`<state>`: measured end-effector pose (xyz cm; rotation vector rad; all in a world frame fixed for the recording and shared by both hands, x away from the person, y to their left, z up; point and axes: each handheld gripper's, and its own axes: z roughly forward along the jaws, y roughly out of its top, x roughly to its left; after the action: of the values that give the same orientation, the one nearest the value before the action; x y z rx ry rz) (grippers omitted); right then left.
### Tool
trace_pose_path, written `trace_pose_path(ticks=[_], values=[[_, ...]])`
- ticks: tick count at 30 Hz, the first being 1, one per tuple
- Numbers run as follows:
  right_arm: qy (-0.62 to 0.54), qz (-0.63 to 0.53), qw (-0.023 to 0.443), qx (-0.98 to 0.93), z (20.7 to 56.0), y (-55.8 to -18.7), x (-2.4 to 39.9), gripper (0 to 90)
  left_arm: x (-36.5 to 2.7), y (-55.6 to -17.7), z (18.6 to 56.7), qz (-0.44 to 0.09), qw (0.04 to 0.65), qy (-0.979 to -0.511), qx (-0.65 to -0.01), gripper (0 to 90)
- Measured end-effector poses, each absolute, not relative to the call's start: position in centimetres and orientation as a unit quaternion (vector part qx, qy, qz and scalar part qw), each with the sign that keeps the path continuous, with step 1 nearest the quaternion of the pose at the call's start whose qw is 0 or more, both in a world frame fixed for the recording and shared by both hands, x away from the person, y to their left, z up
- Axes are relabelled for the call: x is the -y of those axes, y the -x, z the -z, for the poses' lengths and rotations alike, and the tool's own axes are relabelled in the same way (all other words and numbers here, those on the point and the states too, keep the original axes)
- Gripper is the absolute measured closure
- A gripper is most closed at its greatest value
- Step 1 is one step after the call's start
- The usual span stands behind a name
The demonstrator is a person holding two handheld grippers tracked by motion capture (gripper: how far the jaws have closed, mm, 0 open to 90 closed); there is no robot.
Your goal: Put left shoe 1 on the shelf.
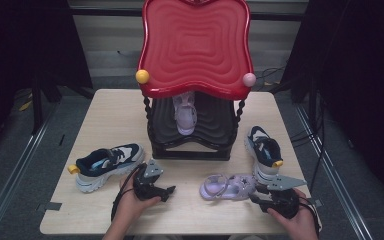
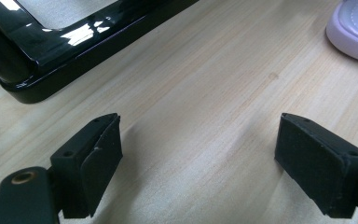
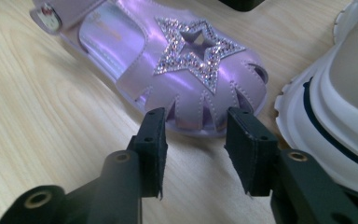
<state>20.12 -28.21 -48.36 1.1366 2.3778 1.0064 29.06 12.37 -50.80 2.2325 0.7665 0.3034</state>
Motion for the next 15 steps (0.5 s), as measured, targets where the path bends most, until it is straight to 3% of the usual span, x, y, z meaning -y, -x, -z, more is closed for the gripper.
trace_pose_path(ticks=[15], values=[[-0.393,-0.343,0.174,-0.835,47.5,-21.7,27.3,69.8,-12.4,-29.1,50.8,-0.118,0.372,-0.871,-0.299,14.1]])
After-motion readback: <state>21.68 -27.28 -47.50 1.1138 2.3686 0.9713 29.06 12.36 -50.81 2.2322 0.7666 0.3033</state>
